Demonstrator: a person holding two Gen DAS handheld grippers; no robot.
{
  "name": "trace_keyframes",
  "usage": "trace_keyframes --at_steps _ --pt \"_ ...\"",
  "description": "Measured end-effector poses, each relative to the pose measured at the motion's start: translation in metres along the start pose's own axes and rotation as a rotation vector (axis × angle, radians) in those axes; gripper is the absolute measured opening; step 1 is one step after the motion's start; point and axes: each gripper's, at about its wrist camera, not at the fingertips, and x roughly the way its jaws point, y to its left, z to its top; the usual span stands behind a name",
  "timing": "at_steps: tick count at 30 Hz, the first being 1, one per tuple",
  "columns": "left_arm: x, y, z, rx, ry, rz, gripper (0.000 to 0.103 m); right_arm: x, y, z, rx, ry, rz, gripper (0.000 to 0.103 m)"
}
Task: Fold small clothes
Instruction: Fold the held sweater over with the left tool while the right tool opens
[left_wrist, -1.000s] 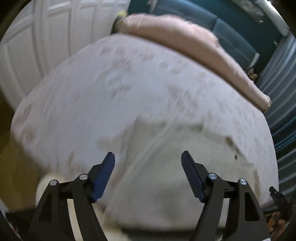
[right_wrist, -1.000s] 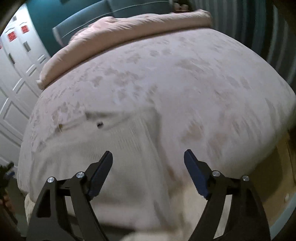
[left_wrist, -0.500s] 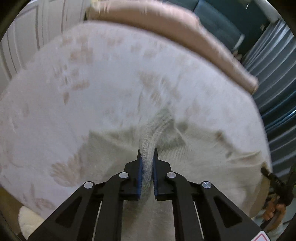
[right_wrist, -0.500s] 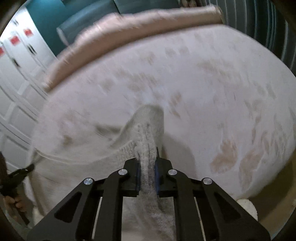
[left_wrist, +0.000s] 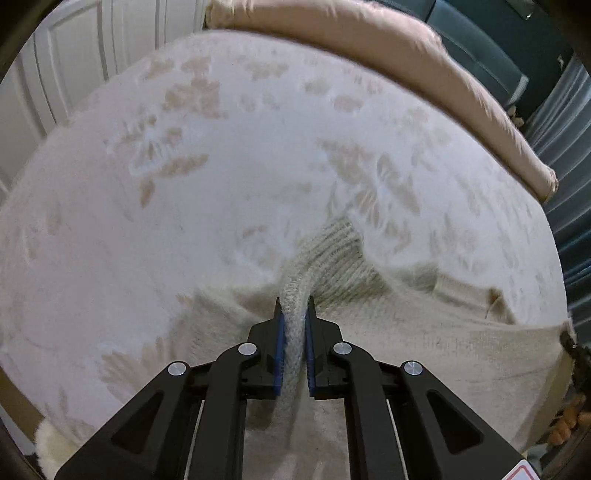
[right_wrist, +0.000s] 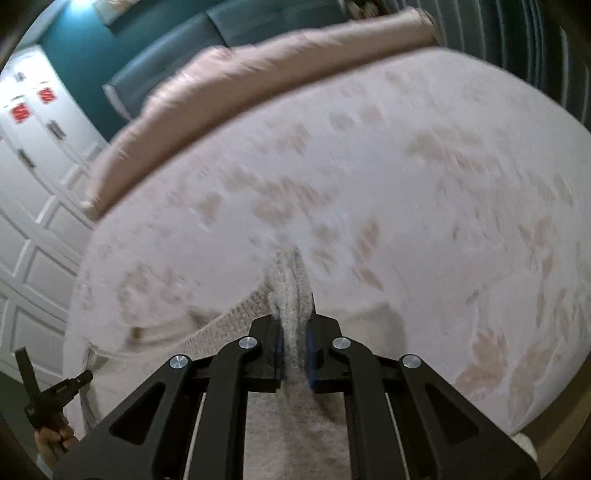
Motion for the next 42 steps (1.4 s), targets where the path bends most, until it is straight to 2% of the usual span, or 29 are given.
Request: trace_keyframes --at_steps 2,5,7,10,13,16,18,20,22,23,24,26,27,28,29,30,31,32,34,36,37,40,42 --pt "0.007 0.005 0.003 0.0 0.007 0.023 0.007 0.02 -0.003 -0.002 -0.043 0.04 -0.053 0.008" --pt "0.04 0.013 -0.002 -0.021 0.07 0.057 0.009 0.074 -0.026 -0.017 -0.008 0.23 -0.127 0.009" --pt "0.035 0.01 -0.003 -0.028 0.051 0.062 0.01 0.062 -0.027 -0.016 0.035 0.187 -0.105 0.015" --pt "0.007 0.004 -0.005 -0.024 0.013 0.037 0.015 0.013 -0.012 -0.015 0.014 0.085 -0.118 0.019" --pt "-0.036 -0.014 -0.019 0.062 -0.057 0.102 0.014 -0.026 0.017 -0.039 -0.066 0.085 -0.039 0.019" --pt "-0.064 -0.04 -0.044 0.146 -0.064 0.074 0.014 -0.032 0.054 -0.08 -0.161 0.175 0.057 0.018" --pt "-0.069 -0.064 -0.069 0.205 -0.034 0.0 0.014 -0.026 0.086 -0.119 -0.219 0.265 0.134 0.018" --pt "-0.058 -0.084 -0.094 0.234 0.053 -0.08 0.016 -0.015 0.108 -0.151 -0.277 0.332 0.158 0.018" --pt "-0.041 -0.092 -0.113 0.257 0.121 -0.077 0.016 -0.007 0.11 -0.167 -0.297 0.363 0.144 0.014" --pt "-0.03 -0.088 -0.12 0.272 0.15 -0.038 0.016 -0.005 0.101 -0.168 -0.306 0.353 0.11 0.014" --pt "-0.027 -0.083 -0.123 0.278 0.156 -0.014 0.016 -0.007 0.085 -0.163 -0.282 0.344 0.088 0.009" --pt "-0.031 -0.061 -0.123 0.258 0.138 0.01 0.015 -0.019 0.043 -0.151 -0.186 0.321 0.038 0.003" --pt "-0.035 -0.05 -0.123 0.24 0.137 0.038 0.015 -0.026 0.022 -0.147 -0.141 0.31 0.002 0.006" --pt "-0.038 -0.034 -0.121 0.209 0.138 0.065 0.014 -0.032 0.0 -0.142 -0.107 0.29 -0.09 0.007" --pt "-0.04 -0.024 -0.122 0.187 0.139 0.078 0.009 -0.04 -0.028 -0.139 -0.082 0.27 -0.194 0.002" --pt "-0.041 -0.011 -0.123 0.159 0.149 0.089 0.009 -0.046 -0.049 -0.138 -0.047 0.27 -0.203 0.0" --pt "-0.042 -0.003 -0.125 0.147 0.157 0.124 0.007 -0.051 -0.065 -0.138 -0.005 0.271 -0.229 0.001" --pt "-0.043 0.006 -0.127 0.129 0.164 0.145 0.005 -0.062 -0.074 -0.136 0.016 0.261 -0.29 0.008" --pt "-0.053 0.006 -0.126 0.095 0.158 0.117 0.005 -0.075 -0.061 -0.133 -0.02 0.233 -0.254 0.008" --pt "-0.062 -0.011 -0.125 0.124 0.131 0.096 0.005 -0.082 -0.023 -0.134 -0.081 0.213 -0.144 0.008" --pt "-0.063 -0.021 -0.125 0.142 0.126 0.084 0.005 -0.079 0.006 -0.14 -0.134 0.227 -0.07 0.008" --pt "-0.055 -0.055 -0.129 0.2 0.141 0.044 0.006 -0.051 0.067 -0.163 -0.236 0.299 0.049 0.008" --pt "-0.046 -0.069 -0.133 0.234 0.157 0.05 0.006 -0.032 0.09 -0.176 -0.291 0.34 0.067 0.008"
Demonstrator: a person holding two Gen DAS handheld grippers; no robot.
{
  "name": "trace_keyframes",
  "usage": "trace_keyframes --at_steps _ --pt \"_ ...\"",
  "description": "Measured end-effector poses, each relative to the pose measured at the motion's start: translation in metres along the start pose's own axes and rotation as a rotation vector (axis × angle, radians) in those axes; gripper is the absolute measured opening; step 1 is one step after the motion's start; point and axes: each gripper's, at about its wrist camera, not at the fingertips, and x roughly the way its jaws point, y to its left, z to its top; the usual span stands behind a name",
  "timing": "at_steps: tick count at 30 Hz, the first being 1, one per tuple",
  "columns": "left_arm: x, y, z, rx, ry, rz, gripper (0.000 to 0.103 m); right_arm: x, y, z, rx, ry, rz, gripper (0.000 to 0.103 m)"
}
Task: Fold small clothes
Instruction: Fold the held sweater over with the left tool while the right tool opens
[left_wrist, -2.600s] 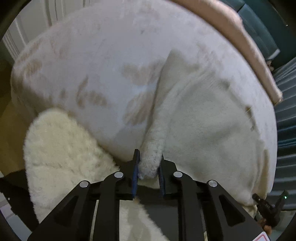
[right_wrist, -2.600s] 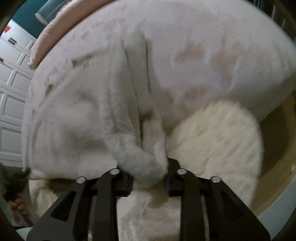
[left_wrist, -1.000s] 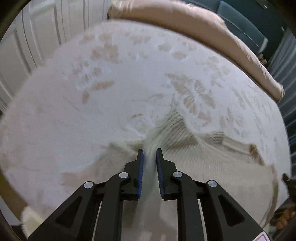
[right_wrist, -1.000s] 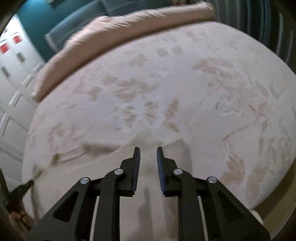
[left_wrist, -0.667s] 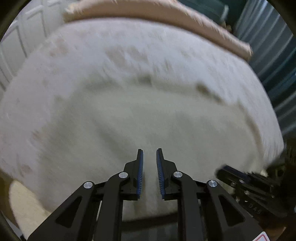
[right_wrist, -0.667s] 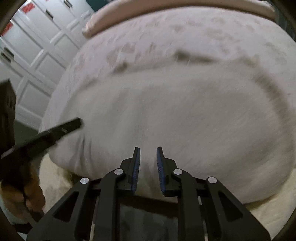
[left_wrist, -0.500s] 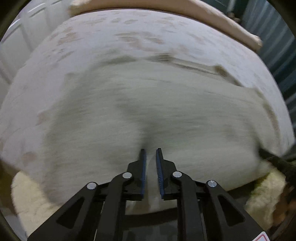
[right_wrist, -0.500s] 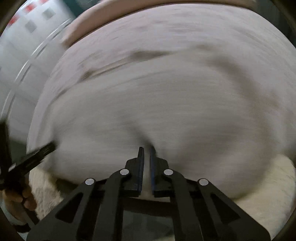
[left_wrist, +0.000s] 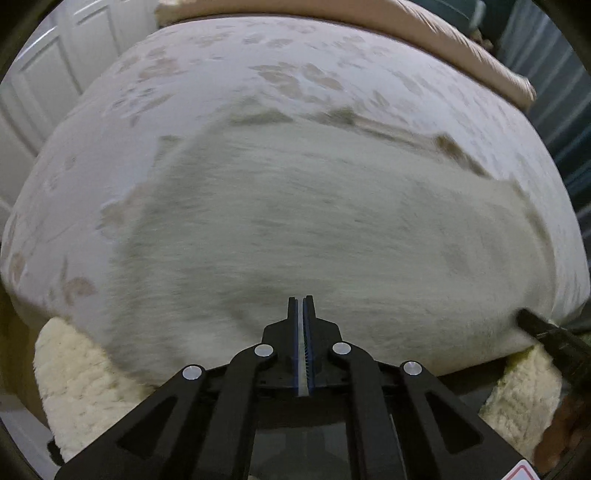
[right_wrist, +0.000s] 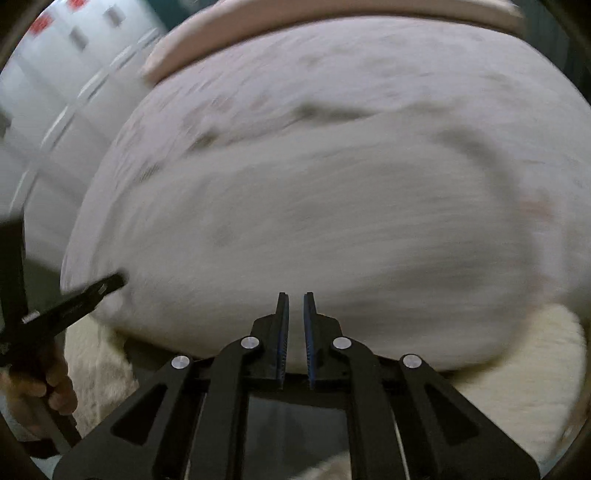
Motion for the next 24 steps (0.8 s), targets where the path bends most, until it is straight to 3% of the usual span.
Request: trace_keyframes --at_steps 2,4,8,11,14,19,21,22,24 --pt "0.008 -0.005 -0.004 0.018 0.021 0.025 0.006 0.016 0.015 -0.003 -0.055 0.027 -0.03 0.007" --pt "0.013 0.0 -0.006 0.012 0.035 0.051 0.007 0.019 0.005 -0.004 -0.048 0.032 -0.044 0.005" --pt "0.013 0.023 -0.018 -0.024 0.049 0.061 0.007 0.005 -0.072 -0.017 0.128 0.038 -0.17 0.005" --pt "0.014 0.026 -0.019 -0.009 0.046 0.075 0.007 -0.012 -0.122 -0.029 0.276 0.033 -0.198 0.005" --pt "0.013 0.02 -0.021 0.011 0.044 0.096 0.007 -0.033 -0.138 -0.026 0.324 -0.016 -0.204 0.006" --pt "0.013 0.018 -0.017 0.02 0.051 0.11 0.007 -0.05 -0.131 0.006 0.32 -0.118 -0.199 0.025" --pt "0.009 0.018 -0.015 0.008 0.055 0.099 0.007 -0.05 -0.134 0.025 0.304 -0.153 -0.21 0.042" --pt "0.005 0.019 -0.012 -0.003 0.047 0.088 0.007 -0.049 -0.134 0.036 0.298 -0.172 -0.213 0.045" --pt "-0.003 0.023 -0.002 -0.024 0.014 0.07 0.02 -0.04 -0.131 0.055 0.291 -0.194 -0.22 0.054"
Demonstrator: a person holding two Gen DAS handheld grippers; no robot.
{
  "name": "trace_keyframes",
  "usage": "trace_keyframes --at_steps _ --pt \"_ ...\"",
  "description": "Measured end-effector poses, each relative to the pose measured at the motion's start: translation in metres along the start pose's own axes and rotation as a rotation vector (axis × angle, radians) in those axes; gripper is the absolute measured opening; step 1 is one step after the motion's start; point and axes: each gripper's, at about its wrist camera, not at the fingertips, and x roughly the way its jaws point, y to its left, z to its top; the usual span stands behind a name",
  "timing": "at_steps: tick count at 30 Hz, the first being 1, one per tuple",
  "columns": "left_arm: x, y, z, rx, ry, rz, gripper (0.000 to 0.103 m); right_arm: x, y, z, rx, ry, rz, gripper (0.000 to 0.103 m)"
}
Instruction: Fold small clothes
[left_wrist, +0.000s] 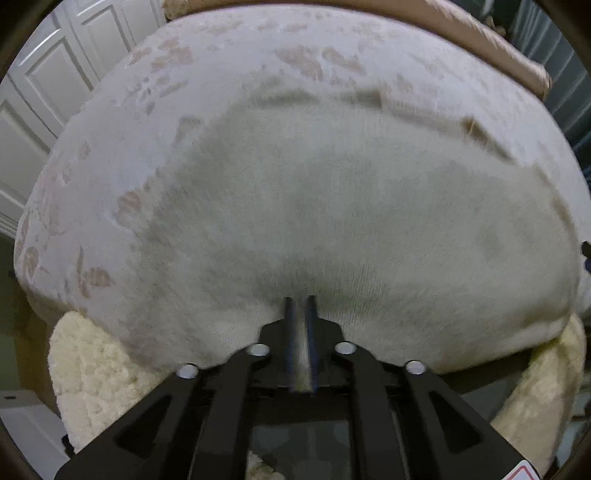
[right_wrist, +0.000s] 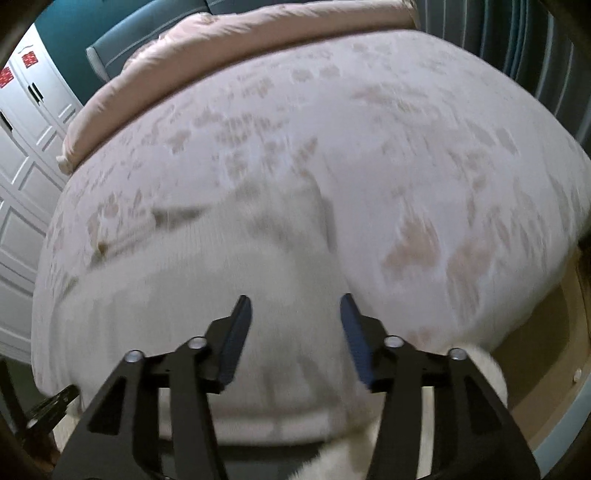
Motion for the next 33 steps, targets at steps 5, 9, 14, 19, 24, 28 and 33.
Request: trace_keyframes --at_steps 5,9,14,19,24,28,33 --pt "-0.018 0.024 0.054 -0.074 -0.177 0.03 0.077 0.018 -0.002 0.036 0.014 -0.002 0.013 0.067" --pt "0.01 0.04 0.103 -0.085 -0.177 0.039 0.08 0.039 0.0 0.058 0.023 0.01 0.026 0.071" --pt "0.054 0.045 0.129 -0.148 -0.098 -0.048 0.061 0.078 0.017 0.06 -0.026 0.103 0.045 0.05" --pt "0.039 0.051 0.134 -0.184 -0.121 -0.14 0.007 0.032 0.037 0.067 -0.1 -0.038 0.135 0.007" --pt "-0.026 0.062 0.134 -0.226 -0.276 -0.176 0.007 -0.037 0.023 0.078 -0.043 -0.251 0.271 0.006" --pt "0.045 0.062 0.131 -0.195 -0.088 -0.068 0.007 0.061 0.009 0.073 -0.098 0.008 0.001 0.006" --pt "0.041 0.059 0.121 -0.198 -0.109 -0.046 0.008 0.035 0.013 0.074 -0.038 -0.084 0.095 0.007"
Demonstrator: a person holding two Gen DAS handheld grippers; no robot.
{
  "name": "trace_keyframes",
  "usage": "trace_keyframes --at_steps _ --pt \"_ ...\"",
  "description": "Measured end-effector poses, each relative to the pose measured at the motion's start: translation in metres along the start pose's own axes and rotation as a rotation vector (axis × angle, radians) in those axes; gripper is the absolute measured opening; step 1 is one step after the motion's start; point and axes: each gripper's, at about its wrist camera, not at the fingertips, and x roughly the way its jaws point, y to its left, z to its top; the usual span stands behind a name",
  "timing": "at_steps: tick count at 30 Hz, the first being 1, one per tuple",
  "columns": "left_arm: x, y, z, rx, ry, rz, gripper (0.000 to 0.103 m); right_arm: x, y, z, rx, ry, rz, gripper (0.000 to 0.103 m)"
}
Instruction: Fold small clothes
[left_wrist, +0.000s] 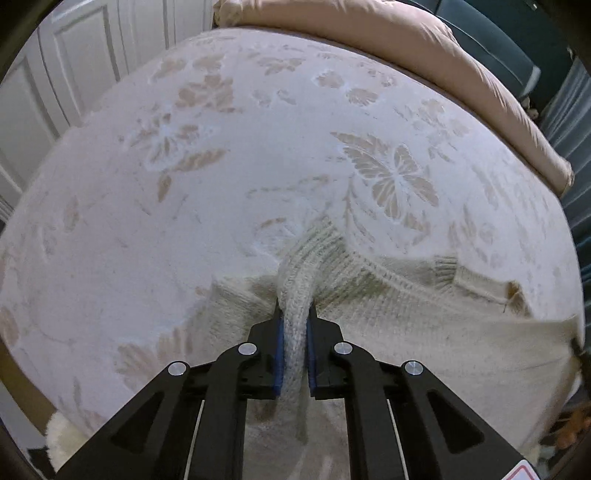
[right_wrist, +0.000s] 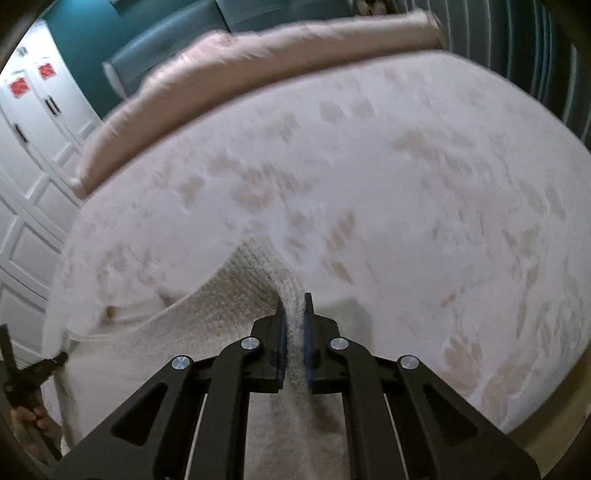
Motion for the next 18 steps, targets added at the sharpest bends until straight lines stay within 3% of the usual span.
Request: trace_keyframes --at_steps 3,4,7,10,15,18 --pt "0.029 -0.001 -0.001 0.005 0.059 0.018 0.011 0.055 -0.01 -0.011 -0.031 0.174 -0.106 0.008" --pt "0.028 -0.001 -0.001 0.003 0.05 0.031 0.012 0.057 -0.009 -0.011 -0.021 0.175 -0.112 0.008" --pt "0.005 -0.002 -0.002 -0.003 0.002 0.032 0.021 0.028 0.004 -0.01 -0.006 0.094 -0.135 0.019" --pt "-0.026 -0.005 -0.01 -0.005 -0.062 0.069 0.024 -0.013 0.024 -0.02 -0.001 0.008 -0.175 0.028" --pt "-0.073 -0.043 -0.046 0.077 -0.088 -0.068 0.024 -0.035 0.08 -0.064 -0.132 0.069 0.031 0.027" --pt "-0.068 -0.086 -0.086 0.191 0.007 -0.164 0.027 -0.028 0.127 -0.103 -0.217 0.174 0.165 0.027"
